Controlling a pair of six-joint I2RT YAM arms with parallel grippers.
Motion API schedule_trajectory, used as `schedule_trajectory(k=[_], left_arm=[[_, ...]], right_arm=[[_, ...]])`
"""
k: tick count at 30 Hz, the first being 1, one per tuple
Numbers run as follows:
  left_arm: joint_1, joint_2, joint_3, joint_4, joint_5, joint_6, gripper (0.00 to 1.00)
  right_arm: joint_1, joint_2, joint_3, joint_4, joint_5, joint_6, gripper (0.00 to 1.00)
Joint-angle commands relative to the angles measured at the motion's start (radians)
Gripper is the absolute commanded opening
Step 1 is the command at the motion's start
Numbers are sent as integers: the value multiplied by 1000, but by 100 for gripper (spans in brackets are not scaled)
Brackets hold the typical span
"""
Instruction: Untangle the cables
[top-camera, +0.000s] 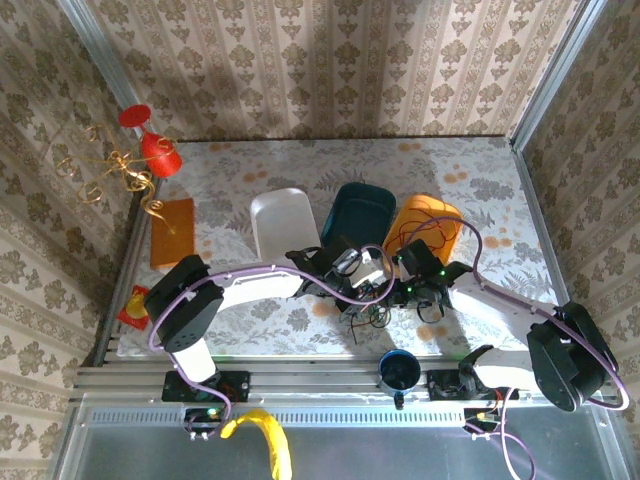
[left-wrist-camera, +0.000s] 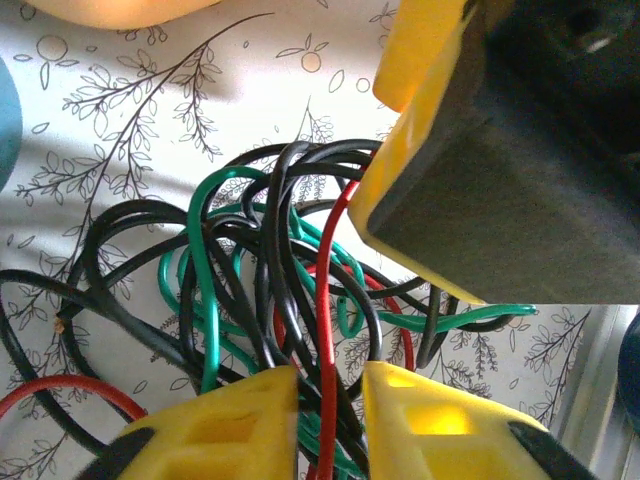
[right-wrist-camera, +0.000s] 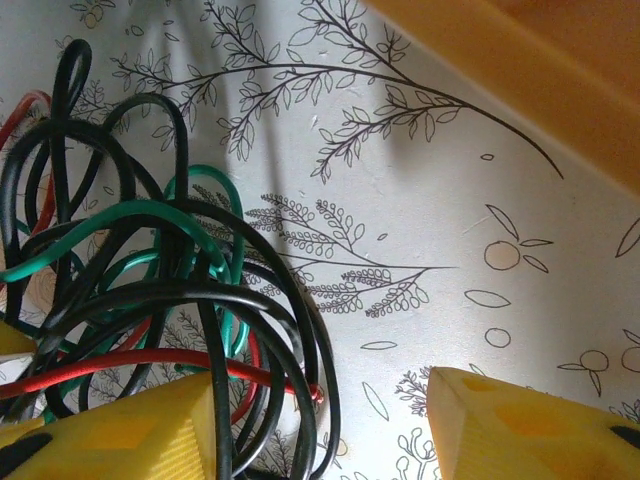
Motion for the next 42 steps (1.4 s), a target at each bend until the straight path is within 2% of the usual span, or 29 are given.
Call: schedule_trajectory(k=[1,5,9,17,27,37,42], left_arm=[[-5,14,34,-2,-10,21,14],[-3,-12,40,-13,-18,18,6],[0,-78,47,-24,-21,15,2],[49,-248,27,-29,-2,-12,2],[140,-403,-19,61,42,-92,2],[226,-574,133,42,14,-107,0],[267,-630,168,122,53,-171,0]], right_arm=[[-6,-21,-14,-23,-10,6,56],[-7,-23,-19,-22,-5,7,56],[-7,-17,-25,-14,12,17,56],[-15,-10,-45,8,26,40,56],[-24,9,-57,21,23,49,54],[-30,6,-66,23,24,49,53],[-30,10,-71,25,24,50,53]])
